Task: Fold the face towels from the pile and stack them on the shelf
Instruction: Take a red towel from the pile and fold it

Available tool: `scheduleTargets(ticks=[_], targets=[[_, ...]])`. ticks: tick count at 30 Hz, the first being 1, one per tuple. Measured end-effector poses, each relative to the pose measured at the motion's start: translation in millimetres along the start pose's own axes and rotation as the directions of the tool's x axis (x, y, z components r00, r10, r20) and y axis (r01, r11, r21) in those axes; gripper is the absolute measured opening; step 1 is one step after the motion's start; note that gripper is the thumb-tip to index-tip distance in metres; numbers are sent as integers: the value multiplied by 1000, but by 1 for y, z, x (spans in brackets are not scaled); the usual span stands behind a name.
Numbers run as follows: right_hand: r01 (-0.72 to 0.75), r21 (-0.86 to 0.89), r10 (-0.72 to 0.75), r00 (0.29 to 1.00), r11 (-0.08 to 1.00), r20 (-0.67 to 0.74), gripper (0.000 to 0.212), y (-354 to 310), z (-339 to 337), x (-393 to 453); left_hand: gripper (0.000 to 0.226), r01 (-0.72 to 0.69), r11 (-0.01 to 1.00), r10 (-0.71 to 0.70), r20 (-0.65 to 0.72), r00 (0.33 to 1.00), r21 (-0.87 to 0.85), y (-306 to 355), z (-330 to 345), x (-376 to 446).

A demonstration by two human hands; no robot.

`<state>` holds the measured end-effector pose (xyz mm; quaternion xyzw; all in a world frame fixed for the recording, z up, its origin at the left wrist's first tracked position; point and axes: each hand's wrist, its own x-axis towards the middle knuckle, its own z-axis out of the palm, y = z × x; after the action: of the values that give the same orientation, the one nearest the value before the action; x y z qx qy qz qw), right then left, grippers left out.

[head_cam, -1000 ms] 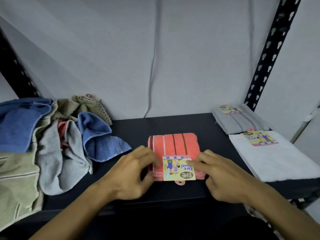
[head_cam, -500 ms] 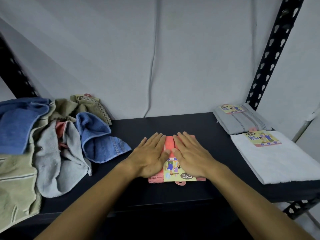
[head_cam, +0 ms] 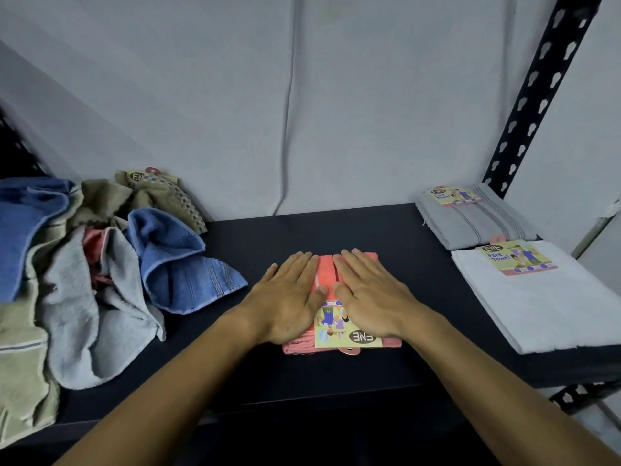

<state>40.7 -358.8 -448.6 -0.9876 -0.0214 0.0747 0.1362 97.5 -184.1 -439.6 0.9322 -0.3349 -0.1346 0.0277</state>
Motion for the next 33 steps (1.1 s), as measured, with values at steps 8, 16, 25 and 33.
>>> scheduleTargets(ticks=[8, 16, 25, 33], targets=[[53, -47, -51, 998, 998, 38, 59, 0, -13, 2, 61, -12, 998, 9, 37, 999, 61, 0, -12, -1], [24, 70, -2, 955, 997, -296, 54, 10, -33, -32, 58, 16, 988, -4, -75, 997, 154, -3, -25, -36], [84, -55, -101, 853, 995, -512, 31, -26, -4, -90, 32, -64, 998, 62, -226, 972, -3, 8, -26, -61], [30, -110, -78, 882, 993, -465, 61, -69, 33, -91, 87, -229, 937, 247, -39, 968, 266, -31, -11, -34]])
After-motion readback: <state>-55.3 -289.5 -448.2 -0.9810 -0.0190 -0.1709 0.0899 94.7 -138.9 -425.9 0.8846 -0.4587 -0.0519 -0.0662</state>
